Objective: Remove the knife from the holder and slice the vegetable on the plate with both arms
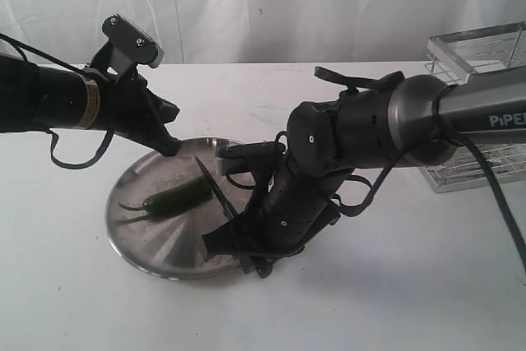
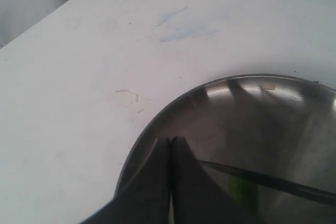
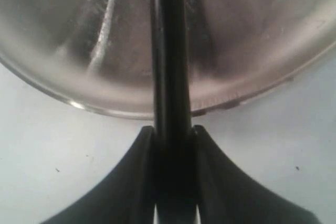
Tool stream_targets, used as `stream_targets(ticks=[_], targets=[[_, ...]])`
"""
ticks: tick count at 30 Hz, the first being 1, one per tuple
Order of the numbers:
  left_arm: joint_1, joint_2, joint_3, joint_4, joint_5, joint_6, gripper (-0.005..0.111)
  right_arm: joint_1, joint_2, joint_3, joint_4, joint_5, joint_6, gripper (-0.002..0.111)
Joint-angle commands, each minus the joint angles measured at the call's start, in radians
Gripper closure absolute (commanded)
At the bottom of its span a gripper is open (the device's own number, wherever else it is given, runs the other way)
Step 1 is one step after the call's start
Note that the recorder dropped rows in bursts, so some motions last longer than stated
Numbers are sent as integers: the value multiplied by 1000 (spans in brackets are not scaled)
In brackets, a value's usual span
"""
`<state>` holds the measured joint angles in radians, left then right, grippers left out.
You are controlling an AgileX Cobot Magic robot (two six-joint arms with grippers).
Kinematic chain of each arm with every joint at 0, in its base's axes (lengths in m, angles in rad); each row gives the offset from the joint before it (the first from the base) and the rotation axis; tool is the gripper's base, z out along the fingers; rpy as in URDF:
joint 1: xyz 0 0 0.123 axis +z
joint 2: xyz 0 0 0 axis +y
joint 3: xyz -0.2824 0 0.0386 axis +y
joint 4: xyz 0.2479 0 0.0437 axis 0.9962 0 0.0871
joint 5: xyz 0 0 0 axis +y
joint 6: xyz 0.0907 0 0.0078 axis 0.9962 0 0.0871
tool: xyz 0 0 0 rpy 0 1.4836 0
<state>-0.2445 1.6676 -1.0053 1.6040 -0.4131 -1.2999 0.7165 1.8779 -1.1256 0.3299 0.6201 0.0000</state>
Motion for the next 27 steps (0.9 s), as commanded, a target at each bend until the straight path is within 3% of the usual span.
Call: stream_targets(ticks=[1, 7, 10, 19, 27], targets=[[3, -3, -2, -40, 32, 6, 106, 1, -3, -3, -12, 0, 7, 108], [3, 14, -2, -70, -24, 37, 106, 1, -1, -3, -12, -11, 7, 108], [3, 54, -2, -137, -36, 51, 106, 1, -1, -3, -12, -8, 7, 108], [3, 157, -2, -455, -138, 311, 106, 1, -1, -3, -12, -7, 7, 108], [3, 212, -2, -586, -217, 422, 106, 1, -1, -3, -12, -7, 7, 108]])
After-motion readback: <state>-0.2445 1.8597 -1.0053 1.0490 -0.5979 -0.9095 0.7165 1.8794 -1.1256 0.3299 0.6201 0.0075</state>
